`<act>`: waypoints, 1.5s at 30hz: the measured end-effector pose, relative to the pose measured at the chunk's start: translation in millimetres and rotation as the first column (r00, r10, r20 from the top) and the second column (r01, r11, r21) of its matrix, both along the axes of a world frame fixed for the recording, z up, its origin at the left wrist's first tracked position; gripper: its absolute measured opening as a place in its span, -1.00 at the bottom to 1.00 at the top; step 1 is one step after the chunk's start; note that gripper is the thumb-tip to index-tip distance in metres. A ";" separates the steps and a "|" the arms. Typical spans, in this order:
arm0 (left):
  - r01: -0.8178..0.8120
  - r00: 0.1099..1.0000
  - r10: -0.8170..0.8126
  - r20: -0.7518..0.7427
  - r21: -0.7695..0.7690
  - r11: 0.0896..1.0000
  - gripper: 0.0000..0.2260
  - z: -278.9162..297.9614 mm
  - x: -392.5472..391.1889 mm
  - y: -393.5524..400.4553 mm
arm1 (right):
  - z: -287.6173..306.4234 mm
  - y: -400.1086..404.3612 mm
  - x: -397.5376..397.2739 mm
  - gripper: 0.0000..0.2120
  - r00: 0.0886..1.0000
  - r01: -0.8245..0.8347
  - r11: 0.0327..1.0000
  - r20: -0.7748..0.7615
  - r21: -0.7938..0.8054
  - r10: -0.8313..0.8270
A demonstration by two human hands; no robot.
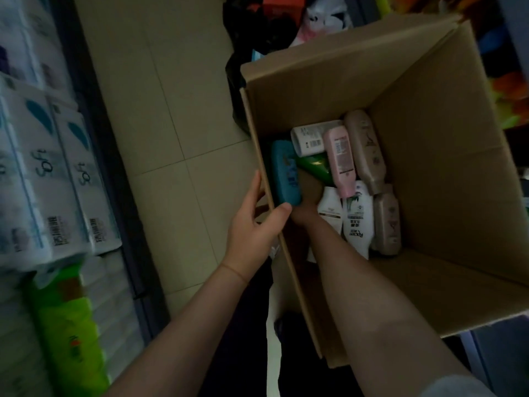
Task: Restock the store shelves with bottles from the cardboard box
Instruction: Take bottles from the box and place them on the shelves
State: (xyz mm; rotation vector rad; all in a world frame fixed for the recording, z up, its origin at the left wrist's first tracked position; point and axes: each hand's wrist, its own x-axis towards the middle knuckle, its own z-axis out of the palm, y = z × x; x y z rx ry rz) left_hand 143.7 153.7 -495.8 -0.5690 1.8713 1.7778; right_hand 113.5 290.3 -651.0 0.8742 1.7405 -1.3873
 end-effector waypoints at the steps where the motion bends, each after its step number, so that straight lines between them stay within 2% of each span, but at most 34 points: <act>1: 0.000 1.000 0.000 -0.003 0.002 1.000 -0.20 0.6 -0.5 0.2 | 0.3 -5.5 0.4 -0.39 1.000 -0.006 1.000 0.004 0.014 0.006; 3: 0.004 1.000 -0.004 -0.006 -0.002 1.000 -0.20 3.9 -2.0 1.2 | 4.2 -10.4 4.5 -0.52 0.998 0.063 0.998 -0.008 0.024 -0.063; 5: -0.006 1.000 0.006 -0.005 -0.007 1.000 -0.27 8.1 -2.4 3.3 | 17.2 -5.7 8.8 -0.70 0.983 0.177 0.984 0.045 0.011 -0.178; 6: -0.014 1.000 0.014 -0.011 -0.012 1.000 -0.33 9.9 -2.1 4.7 | 22.1 -0.4 10.6 -0.72 0.972 0.221 0.975 0.088 -0.027 -0.218; 9: -0.023 1.000 0.023 -0.002 -0.040 0.999 -0.39 16.0 2.4 9.2 | 34.4 16.5 7.0 -0.58 0.923 0.376 0.919 0.139 -0.121 -0.359; 11: -0.031 0.999 0.032 0.012 -0.061 0.998 -0.40 23.3 5.6 13.1 | 41.9 26.4 1.7 -0.57 0.877 0.477 0.872 0.120 -0.110 -0.464; 15: -0.034 0.999 0.036 0.015 -0.136 0.990 -0.42 37.7 10.1 20.9 | 65.3 36.2 -0.7 -0.73 0.896 0.444 0.896 0.011 -0.014 -0.444; 17: 0.009 1.000 -0.012 -0.013 -0.227 0.974 -0.37 41.6 14.8 22.1 | 79.3 40.7 1.2 -0.71 0.908 0.418 0.905 -0.049 0.075 -0.416; 21: 0.069 0.993 -0.105 -0.058 -0.435 0.898 -0.31 53.4 31.0 21.7 | 112.1 58.6 12.7 -0.62 0.963 0.256 0.917 -0.160 0.305 -0.216; 24: 0.064 0.972 -0.180 -0.151 -0.567 0.821 -0.36 76.7 45.8 29.5 | 151.4 80.9 25.5 -0.60 0.982 0.041 0.865 -0.180 0.500 0.057; 28: 0.085 0.914 -0.310 -0.263 -0.621 0.779 -0.42 104.4 61.2 52.1 | 221.1 106.1 50.5 -0.72 0.913 -0.190 0.721 -0.149 0.667 0.379; 30: 0.140 0.879 -0.381 -0.286 -0.609 0.781 -0.45 122.7 65.6 70.9 | 257.6 120.2 66.7 -0.78 0.856 -0.259 0.653 -0.144 0.712 0.496; 31: 0.194 0.863 -0.419 -0.281 -0.582 0.790 -0.47 133.2 66.5 80.9 | 276.7 128.0 75.1 -0.75 0.833 -0.270 0.635 -0.156 0.724 0.531; 33: 0.343 0.825 -0.505 -0.253 -0.486 0.804 -0.47 154.7 66.4 103.0 | 318.3 149.7 91.3 -0.70 0.789 -0.244 0.639 -0.233 0.729 0.568; 35: 0.473 0.768 -0.591 -0.245 -0.406 0.782 -0.36 179.1 65.5 124.5 | 365.8 174.6 107.9 -0.72 0.739 -0.205 0.659 -0.327 0.723 0.589; 38: 0.558 0.672 -0.658 -0.338 -0.352 0.751 -0.25 219.3 68.1 159.2 | 435.5 211.1 137.0 -0.74 0.680 -0.102 0.757 -0.511 0.645 0.527; 41: 0.620 0.634 -0.643 -0.430 -0.215 0.755 -0.43 262.8 76.0 196.0 | 498.5 236.8 169.0 -0.79 0.591 0.102 0.871 -0.734 0.480 0.336; 45: 0.649 0.594 -0.586 -0.552 -0.101 0.754 -0.60 324.5 87.1 240.2 | 564.9 260.2 207.3 -0.83 0.409 0.348 0.923 -0.912 0.162 0.006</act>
